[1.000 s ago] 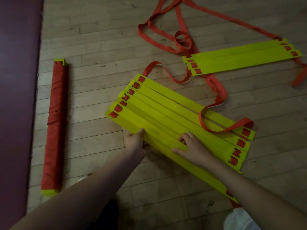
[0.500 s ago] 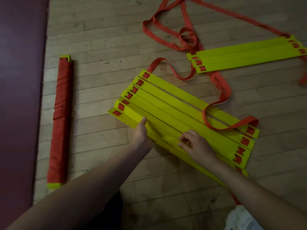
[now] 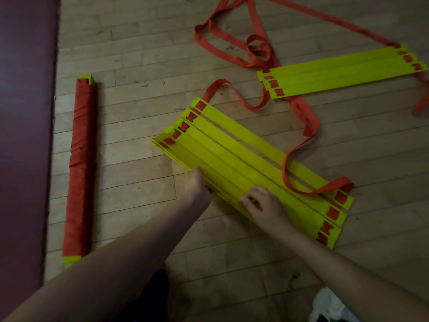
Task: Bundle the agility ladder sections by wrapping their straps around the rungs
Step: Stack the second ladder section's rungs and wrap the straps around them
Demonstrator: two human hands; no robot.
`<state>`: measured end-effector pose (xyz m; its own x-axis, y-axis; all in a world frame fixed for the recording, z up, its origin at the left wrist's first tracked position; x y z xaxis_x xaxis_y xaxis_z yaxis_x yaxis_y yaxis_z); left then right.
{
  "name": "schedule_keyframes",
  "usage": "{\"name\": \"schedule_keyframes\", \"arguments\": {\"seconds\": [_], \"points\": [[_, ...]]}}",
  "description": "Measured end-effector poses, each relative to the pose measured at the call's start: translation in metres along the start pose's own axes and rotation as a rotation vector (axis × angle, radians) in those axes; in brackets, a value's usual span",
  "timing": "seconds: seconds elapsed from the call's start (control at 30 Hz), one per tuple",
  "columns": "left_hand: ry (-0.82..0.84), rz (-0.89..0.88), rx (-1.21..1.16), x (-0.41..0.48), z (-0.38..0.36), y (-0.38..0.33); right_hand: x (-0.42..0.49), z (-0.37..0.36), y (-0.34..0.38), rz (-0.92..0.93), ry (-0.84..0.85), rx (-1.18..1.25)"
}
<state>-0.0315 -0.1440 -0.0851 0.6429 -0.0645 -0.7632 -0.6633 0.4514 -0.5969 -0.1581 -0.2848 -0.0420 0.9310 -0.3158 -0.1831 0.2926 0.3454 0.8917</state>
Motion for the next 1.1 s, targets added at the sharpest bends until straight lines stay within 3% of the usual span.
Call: {"name": "schedule_keyframes", "arguments": {"seconds": [0.1,0.4,0.67,0.8,0.93,1.1], "points": [[0.113,0.193,-0.487,-0.015,-0.019,-0.009,0.007,0.007,-0.018,-0.175,-0.085,-0.01],[0.065,0.22,-0.408,-0.018,-0.022,-0.014,0.022,-0.006,-0.025,-0.352,-0.008,0.011],[0.095,0.229,-0.445,-0.018,-0.024,-0.012,0.021,0.0,-0.024,-0.394,-0.116,0.253],[0.123,0.219,-0.456,-0.019,-0.024,-0.011,0.021,0.008,-0.008,-0.237,-0.081,0.06],[0.038,0.24,-0.393,-0.016,-0.016,-0.005,0.02,-0.006,-0.01,-0.242,0.144,-0.15],[0.042,0.249,-0.374,-0.016,-0.015,-0.004,0.025,0.006,-0.018,-0.302,-0.037,-0.174]]}}
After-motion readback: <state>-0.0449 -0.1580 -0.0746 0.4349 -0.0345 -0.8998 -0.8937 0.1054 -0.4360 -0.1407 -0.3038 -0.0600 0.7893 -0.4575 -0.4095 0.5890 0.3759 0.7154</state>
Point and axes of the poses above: each hand's wrist, its own x-axis towards the middle knuckle, its own z-axis out of the back of the hand, y = z × x, the point moved 6 cm from there along x, towards the middle knuckle, and after that the axes turned 15 degrees about x, right-handed, at the moved point
